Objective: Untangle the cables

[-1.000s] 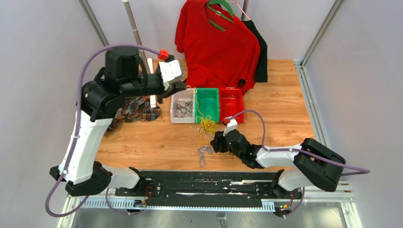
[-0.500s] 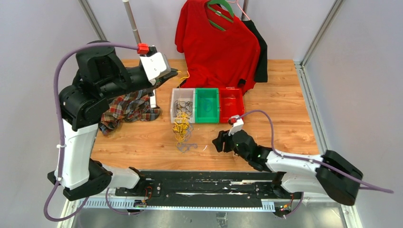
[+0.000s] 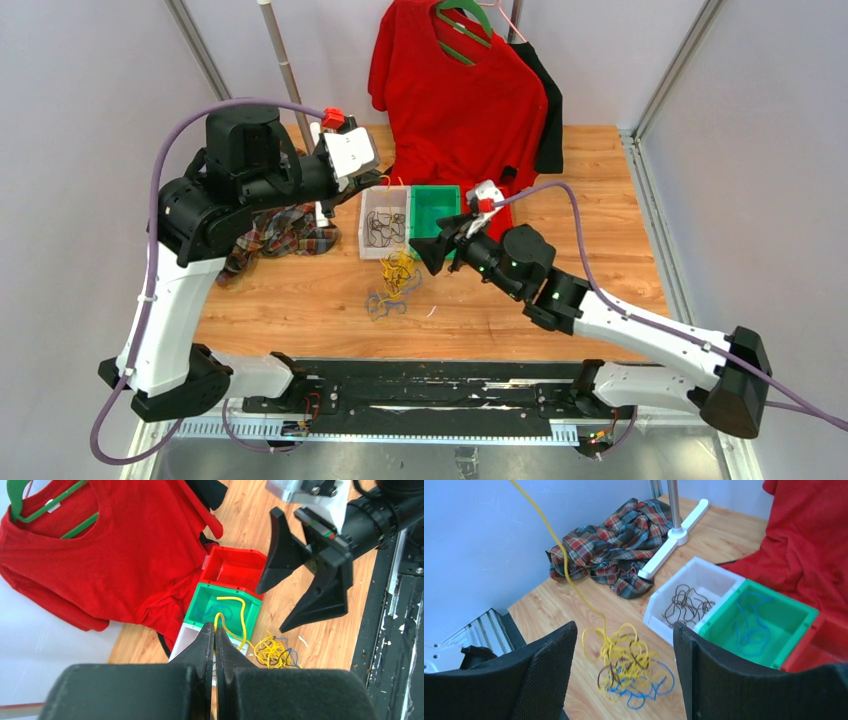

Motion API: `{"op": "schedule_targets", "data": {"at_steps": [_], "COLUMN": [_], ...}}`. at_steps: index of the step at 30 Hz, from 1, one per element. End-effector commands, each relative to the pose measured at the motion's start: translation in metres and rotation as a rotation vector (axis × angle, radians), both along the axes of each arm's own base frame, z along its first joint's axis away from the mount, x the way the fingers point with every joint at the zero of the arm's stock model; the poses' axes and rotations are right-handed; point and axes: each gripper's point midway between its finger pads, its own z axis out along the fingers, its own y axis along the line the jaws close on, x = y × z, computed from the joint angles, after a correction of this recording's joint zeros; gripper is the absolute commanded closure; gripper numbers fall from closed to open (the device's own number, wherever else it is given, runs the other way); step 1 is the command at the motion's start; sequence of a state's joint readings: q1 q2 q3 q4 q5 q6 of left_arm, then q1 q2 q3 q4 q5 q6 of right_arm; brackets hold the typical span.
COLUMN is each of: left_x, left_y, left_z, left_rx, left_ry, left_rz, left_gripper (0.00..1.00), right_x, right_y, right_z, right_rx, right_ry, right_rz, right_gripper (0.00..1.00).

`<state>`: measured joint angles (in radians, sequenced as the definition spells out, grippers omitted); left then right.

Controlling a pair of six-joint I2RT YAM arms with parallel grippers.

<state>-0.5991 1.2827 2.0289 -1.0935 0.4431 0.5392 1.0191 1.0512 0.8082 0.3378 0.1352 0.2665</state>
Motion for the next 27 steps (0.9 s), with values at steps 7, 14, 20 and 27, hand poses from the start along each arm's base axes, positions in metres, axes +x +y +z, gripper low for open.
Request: {"op": "schedule_targets", "data": {"at_steps": [7, 14, 20, 27], "left_x": [-0.015, -0.017, -0.019, -0.02], "left_y": [-0.001, -0.001, 0.001, 0.002], "left_z": [0.018, 0.022, 0.026, 0.027], "left_rx": [-0.058, -0.066, -0.073, -0.072], "left_ry": [-0.021, -0.027, -0.042, -0.048], "left_rz": [-0.034, -0.041, -0.041, -0.039], "left_gripper": [1.0, 1.0, 1.0, 1.0], "right_x": [0.021, 0.025, 0.026, 0.025], "right_y": [0.057, 0.083, 0.086, 0.044], "right_z": [0.008, -0.016, -0.034, -0.039], "right_rx": [-0.066, -0.064, -0.066, -0.08], "right_ry": [-0.081, -0.029, 0.019, 0.022], "right_rz": [0.071, 0.118, 0.112, 0.003], "right_gripper": [0.35, 0.39, 0.44, 0.42]}}
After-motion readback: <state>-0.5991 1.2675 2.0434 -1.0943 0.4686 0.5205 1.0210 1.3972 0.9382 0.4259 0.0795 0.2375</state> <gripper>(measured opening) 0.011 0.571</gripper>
